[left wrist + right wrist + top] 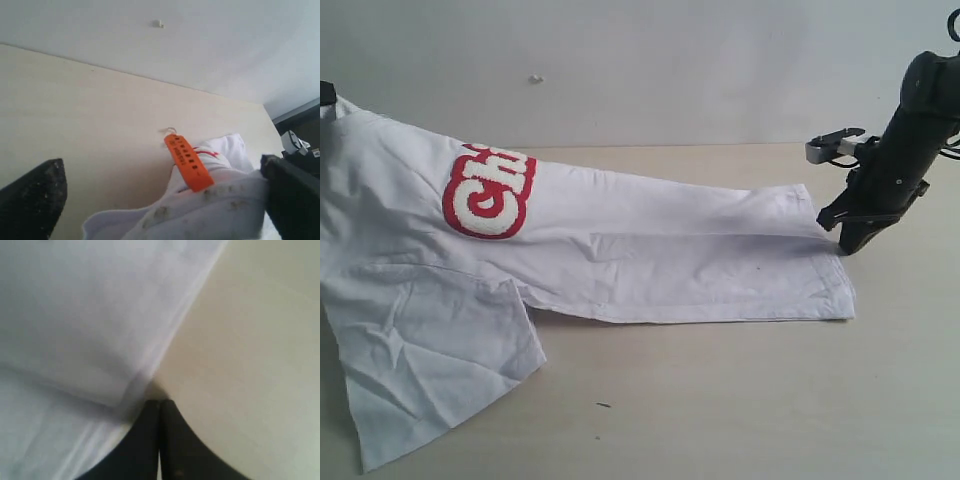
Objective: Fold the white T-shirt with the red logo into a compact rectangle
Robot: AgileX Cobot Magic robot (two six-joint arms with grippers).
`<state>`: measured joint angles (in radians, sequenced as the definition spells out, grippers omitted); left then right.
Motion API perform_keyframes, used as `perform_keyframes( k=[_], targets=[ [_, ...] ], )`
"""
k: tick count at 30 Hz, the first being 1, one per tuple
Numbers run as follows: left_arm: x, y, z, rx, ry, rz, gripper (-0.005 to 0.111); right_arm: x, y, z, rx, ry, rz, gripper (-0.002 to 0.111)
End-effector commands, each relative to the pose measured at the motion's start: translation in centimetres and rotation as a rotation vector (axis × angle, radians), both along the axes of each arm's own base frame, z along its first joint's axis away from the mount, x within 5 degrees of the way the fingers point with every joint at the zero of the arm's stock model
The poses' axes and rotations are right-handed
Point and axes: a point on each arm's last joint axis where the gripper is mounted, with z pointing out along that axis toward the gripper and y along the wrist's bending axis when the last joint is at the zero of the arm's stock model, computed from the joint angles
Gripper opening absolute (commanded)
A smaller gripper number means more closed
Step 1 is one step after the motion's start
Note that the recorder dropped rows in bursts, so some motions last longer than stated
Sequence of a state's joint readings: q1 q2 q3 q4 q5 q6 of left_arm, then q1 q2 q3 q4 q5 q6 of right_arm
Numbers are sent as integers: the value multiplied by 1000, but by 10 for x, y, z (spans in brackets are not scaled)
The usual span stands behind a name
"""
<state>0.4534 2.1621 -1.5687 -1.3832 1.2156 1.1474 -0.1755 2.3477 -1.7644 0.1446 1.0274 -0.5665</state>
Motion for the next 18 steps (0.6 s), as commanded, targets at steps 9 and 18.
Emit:
perform_keyframes(
  k=[9,18],
  targets=[
    [0,2,6,-34,3,21,105,8,7,30,82,-56,-39,0],
    [0,2,5,-25,7,16,105,17,83,43,199,-92,103,0]
  ],
)
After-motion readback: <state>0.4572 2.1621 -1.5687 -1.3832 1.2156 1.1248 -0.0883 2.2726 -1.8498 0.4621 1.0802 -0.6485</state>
